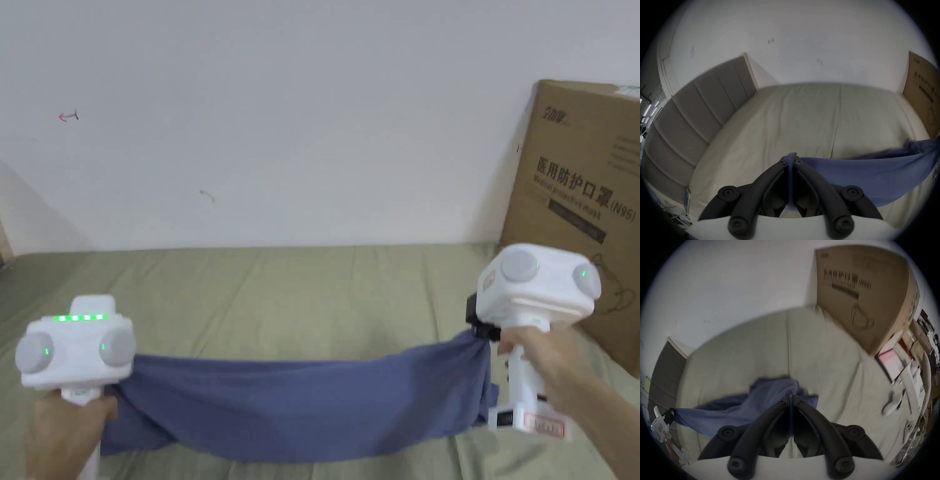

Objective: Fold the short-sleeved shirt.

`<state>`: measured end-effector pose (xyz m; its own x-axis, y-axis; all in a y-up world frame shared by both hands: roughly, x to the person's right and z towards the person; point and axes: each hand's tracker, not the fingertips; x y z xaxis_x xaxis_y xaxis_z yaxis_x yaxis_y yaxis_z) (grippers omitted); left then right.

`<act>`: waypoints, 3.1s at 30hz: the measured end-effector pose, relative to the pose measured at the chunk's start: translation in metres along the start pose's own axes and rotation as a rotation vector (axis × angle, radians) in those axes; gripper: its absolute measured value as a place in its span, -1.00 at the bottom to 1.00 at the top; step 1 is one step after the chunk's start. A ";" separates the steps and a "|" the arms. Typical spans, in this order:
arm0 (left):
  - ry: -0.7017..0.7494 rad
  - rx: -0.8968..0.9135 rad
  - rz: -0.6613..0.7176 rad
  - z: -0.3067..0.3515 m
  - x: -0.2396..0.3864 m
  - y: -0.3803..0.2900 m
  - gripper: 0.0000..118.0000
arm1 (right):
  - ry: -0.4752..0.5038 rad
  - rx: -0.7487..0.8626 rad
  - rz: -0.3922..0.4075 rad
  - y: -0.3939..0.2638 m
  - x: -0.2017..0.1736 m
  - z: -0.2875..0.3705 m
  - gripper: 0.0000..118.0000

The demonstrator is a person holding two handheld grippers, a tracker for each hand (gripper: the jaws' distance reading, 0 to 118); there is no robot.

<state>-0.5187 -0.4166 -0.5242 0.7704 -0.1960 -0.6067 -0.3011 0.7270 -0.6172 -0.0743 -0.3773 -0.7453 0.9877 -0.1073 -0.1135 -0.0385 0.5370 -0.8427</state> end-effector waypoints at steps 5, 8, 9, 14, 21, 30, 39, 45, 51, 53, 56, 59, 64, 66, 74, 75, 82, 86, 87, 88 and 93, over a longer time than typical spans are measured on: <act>-0.016 -0.110 -0.019 -0.016 0.001 -0.054 -0.98 | 0.025 -0.087 -0.017 -0.058 0.011 -0.029 -0.95; -0.034 -0.074 0.022 0.004 -0.019 -0.068 -0.98 | 0.043 -0.059 0.008 -0.085 0.025 -0.010 -0.95; -0.057 -0.064 0.036 0.015 -0.028 -0.074 -0.98 | 0.033 -0.038 0.010 -0.092 0.032 -0.002 -0.95; -0.113 -0.034 0.029 0.076 -0.065 -0.128 -0.98 | 0.079 -0.027 -0.005 -0.149 0.065 0.059 -0.95; -0.114 -0.054 -0.120 0.162 -0.098 -0.219 -0.98 | 0.075 -0.056 0.008 -0.271 0.100 0.138 -0.95; -0.120 -0.100 -0.106 0.216 -0.140 -0.300 -0.98 | 0.058 -0.157 0.014 -0.401 0.130 0.171 -0.95; -0.151 -0.113 -0.138 0.234 -0.144 -0.316 0.77 | 0.075 -0.119 -0.001 -0.403 0.135 0.167 0.27; -0.256 -0.058 -0.041 0.271 -0.156 -0.324 0.11 | 0.076 0.009 0.109 -0.395 0.118 0.192 -0.01; -0.306 -0.064 0.002 0.288 -0.165 -0.353 -1.00 | 0.104 0.026 0.075 -0.418 0.104 0.202 -1.00; -0.294 -0.069 0.021 0.285 -0.167 -0.357 -0.90 | 0.094 0.014 0.087 -0.426 0.099 0.199 -1.00; -0.234 -0.048 0.038 0.274 -0.174 -0.351 0.45 | 0.082 -0.004 0.130 -0.431 0.095 0.194 -1.00; -0.237 -0.068 0.073 0.247 -0.186 -0.339 0.76 | 0.085 -0.023 0.123 -0.434 0.094 0.193 -1.00; -0.243 -0.115 0.165 0.208 -0.190 -0.320 0.74 | 0.079 -0.044 0.100 -0.437 0.095 0.191 -1.00; -0.268 -0.154 0.199 0.197 -0.188 -0.317 0.22 | 0.075 -0.054 0.098 -0.439 0.096 0.190 -1.00; -0.273 -0.179 0.103 0.206 -0.164 -0.316 -0.97 | 0.066 -0.062 0.073 -0.440 0.106 0.195 -1.00; -0.272 -0.167 0.114 0.210 -0.165 -0.314 -0.97 | 0.068 -0.055 0.074 -0.440 0.107 0.196 -0.91; -0.261 -0.162 0.093 0.213 -0.169 -0.311 -0.97 | 0.065 -0.043 0.093 -0.431 0.113 0.188 0.45; -0.246 -0.176 0.092 0.212 -0.168 -0.311 -0.97 | 0.087 -0.140 0.102 -0.431 0.114 0.160 -0.97; -0.242 -0.178 0.087 0.212 -0.168 -0.312 -0.97 | 0.057 -0.162 0.121 -0.434 0.112 0.157 -0.97; -0.240 -0.179 0.080 0.213 -0.167 -0.312 -0.97 | 0.031 -0.163 0.127 -0.437 0.111 0.156 -0.97; -0.231 -0.179 0.069 0.216 -0.167 -0.308 -0.97 | 0.081 -0.127 0.056 -0.423 0.127 0.163 -0.97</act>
<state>-0.4336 -0.4652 -0.1243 0.8461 0.0199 -0.5327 -0.4355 0.6020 -0.6693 0.0926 -0.4821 -0.3173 0.9684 -0.1497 -0.1995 -0.1169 0.4343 -0.8932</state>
